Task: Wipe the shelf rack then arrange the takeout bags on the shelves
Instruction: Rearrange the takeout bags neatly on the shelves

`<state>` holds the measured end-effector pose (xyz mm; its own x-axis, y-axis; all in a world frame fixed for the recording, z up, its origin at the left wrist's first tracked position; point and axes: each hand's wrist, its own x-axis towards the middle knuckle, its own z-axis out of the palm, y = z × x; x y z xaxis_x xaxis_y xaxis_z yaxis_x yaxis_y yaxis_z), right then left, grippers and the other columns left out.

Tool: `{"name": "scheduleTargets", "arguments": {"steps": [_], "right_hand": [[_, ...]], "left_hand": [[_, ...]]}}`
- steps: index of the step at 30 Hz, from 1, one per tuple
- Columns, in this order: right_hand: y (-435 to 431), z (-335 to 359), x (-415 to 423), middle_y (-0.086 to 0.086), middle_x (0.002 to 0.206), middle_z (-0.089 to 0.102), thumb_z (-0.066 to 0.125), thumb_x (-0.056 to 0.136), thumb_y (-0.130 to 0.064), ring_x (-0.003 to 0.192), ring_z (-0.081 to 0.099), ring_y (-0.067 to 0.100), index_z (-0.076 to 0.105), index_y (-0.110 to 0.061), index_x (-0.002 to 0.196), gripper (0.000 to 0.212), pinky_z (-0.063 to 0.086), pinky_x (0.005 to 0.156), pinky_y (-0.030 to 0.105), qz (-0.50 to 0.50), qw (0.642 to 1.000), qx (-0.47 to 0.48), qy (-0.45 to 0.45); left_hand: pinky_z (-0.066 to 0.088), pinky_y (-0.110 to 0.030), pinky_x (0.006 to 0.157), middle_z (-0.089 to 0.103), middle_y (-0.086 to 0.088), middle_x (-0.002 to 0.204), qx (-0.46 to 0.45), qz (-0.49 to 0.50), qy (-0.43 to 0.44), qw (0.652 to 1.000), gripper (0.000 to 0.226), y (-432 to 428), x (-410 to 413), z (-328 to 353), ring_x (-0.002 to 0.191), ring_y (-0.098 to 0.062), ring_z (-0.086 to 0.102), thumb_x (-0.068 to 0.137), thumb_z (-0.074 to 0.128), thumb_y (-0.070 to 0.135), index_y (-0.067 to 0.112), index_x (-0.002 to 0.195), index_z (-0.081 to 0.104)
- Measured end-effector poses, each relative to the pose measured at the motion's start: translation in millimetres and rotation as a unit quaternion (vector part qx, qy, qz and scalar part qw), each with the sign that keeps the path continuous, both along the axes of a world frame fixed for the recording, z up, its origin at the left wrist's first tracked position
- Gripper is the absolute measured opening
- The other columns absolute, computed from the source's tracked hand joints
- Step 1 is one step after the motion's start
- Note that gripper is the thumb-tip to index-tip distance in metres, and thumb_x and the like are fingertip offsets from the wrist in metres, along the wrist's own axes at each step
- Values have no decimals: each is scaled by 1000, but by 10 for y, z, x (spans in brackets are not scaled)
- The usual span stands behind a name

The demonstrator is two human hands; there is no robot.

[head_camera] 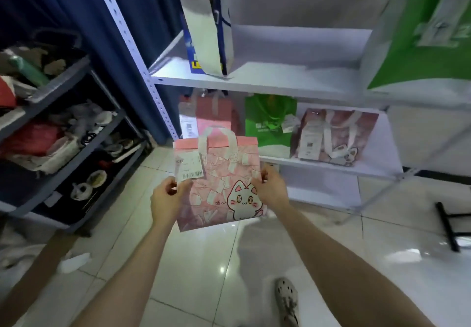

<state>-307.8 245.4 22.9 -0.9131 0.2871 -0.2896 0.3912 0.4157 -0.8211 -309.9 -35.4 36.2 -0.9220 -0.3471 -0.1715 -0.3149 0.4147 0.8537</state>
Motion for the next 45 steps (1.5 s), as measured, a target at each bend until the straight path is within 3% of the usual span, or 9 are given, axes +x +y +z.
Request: {"name": "scheduleTargets", "arguments": {"steps": [2,6,11,16,22,32,35,41,45], "right_hand": [[166,-194,319,2,91,73,65,101,-26,86,72,28,57,-22,94,11,60,77,46,-58,998,-1,-9],[544,-544,849,5,89,73,61,103,-30,85,69,30,57,-17,98,14,59,76,47,-134,990,26,-37],[991,-967,1355,-5,97,76,78,92,-25,84,73,12,61,-21,109,25,54,62,18,-175,981,-55,-57],[1480,-1606,1667,-13,103,78,86,81,-13,95,75,13,69,-32,112,41,65,87,39,-128,979,-98,-127],[2015,-2547,1665,-2,129,69,82,84,-10,113,68,29,38,-34,153,85,61,91,48,-130,979,-63,-144],[2902,-4353,1061,-7,109,70,71,87,-12,103,67,26,52,-29,140,59,54,81,33,-148,986,23,-67],[3130,-4708,730,-13,97,66,71,88,-16,92,63,23,51,-26,138,54,50,77,33,-157,986,55,-11],[3567,-5251,-94,-10,113,70,75,87,-17,102,66,19,51,-25,138,57,50,77,30,-151,985,74,49],[3790,-5475,-591,-23,102,65,77,83,-19,93,64,5,51,-31,127,54,46,69,19,-154,979,87,97]], "left_hand": [[63,-49,67,79,1,84,-14,-42,-16,999,31,198,83,-262,84,-32,78,92,82,45,17,83,70],[65,-52,90,80,1,112,2,-165,-83,983,29,628,265,-682,102,-24,76,94,85,38,26,119,74],[64,-49,94,75,1,119,3,-223,-166,961,58,1116,376,-1139,107,-25,73,83,83,3,32,129,64],[62,-50,98,74,-3,125,-10,-270,-186,945,50,1682,353,-1714,112,-31,72,86,81,-3,20,127,63],[65,-47,90,76,7,117,14,-316,-191,929,78,2306,292,-2611,105,-20,75,62,98,9,29,128,61],[61,-38,88,64,12,141,-77,-440,-63,892,94,3172,-342,-4340,118,-15,67,95,77,8,45,164,25],[54,-10,72,64,19,129,-66,-434,-16,898,94,3392,-655,-4723,111,-3,67,92,79,4,38,163,28],[63,-58,94,69,-1,137,-137,-404,47,903,85,3785,-1336,-5295,117,-36,71,91,82,21,38,149,22],[62,-58,97,68,-9,140,-164,-380,117,903,82,3956,-1748,-5521,120,-41,71,94,82,11,28,149,23]]}}
